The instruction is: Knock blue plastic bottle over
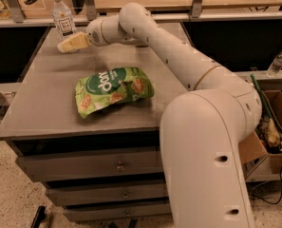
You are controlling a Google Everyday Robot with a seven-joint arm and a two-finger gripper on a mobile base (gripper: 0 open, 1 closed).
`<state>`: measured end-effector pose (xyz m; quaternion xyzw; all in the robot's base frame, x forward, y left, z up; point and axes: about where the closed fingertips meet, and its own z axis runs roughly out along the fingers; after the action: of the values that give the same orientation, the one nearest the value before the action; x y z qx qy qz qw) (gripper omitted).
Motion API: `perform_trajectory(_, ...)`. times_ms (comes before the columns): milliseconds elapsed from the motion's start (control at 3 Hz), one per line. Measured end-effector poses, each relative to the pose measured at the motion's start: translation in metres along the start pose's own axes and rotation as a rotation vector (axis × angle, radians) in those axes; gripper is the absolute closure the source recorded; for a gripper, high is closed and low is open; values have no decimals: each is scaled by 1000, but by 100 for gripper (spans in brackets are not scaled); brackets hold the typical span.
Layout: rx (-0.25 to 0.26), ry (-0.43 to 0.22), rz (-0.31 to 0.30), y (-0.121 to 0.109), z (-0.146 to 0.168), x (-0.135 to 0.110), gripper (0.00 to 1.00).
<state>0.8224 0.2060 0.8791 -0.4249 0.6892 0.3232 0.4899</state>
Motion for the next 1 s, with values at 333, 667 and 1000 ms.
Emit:
perform_trajectory(333, 48, -7, 25, -5, 14, -1, 0)
perform_trajectory(667, 84, -18, 49, -9, 26, -3, 0)
perform_trajectory(1000, 82, -49, 61, -7, 36, -10, 0)
